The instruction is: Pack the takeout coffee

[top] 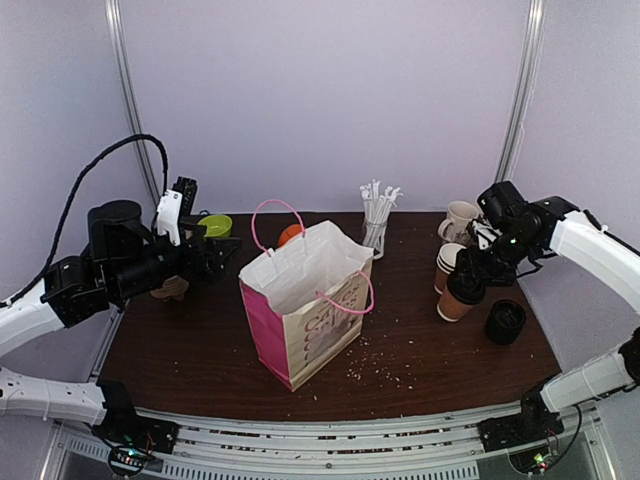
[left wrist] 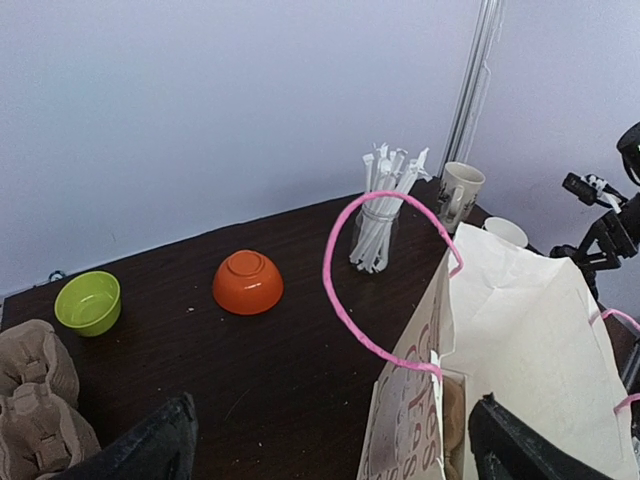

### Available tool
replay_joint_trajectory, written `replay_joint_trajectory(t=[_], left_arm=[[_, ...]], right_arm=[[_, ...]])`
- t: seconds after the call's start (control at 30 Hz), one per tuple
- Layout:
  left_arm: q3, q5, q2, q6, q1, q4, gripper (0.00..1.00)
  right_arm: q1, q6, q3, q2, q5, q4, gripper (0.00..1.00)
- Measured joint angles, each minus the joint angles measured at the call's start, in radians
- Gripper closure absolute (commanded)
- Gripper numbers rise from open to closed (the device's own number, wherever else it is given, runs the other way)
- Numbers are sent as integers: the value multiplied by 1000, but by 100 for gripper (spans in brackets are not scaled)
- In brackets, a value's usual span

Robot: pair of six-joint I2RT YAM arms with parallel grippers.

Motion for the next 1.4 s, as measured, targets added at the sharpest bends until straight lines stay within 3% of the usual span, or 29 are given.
replay_joint_trajectory(t=[0.37, 0.67, 0.9, 1.17, 1.4], left_arm=[[68, -93, -37, -3, 0, -46, 2], [121, -126, -71, -8, 0, -108, 2], [192, 6, 20, -50, 0, -167, 2], [276, 148, 156, -80, 0, -259, 2], [288, 190, 240, -79, 14, -306, 10]], right_arm=[[263, 91, 269, -52, 1, -80, 42], [346, 126, 596, -31, 47, -128, 42], [391, 123, 739, 40, 25, -127, 42], [452, 118, 793, 139, -18, -110, 43], [512, 113, 854, 235, -41, -80, 43]])
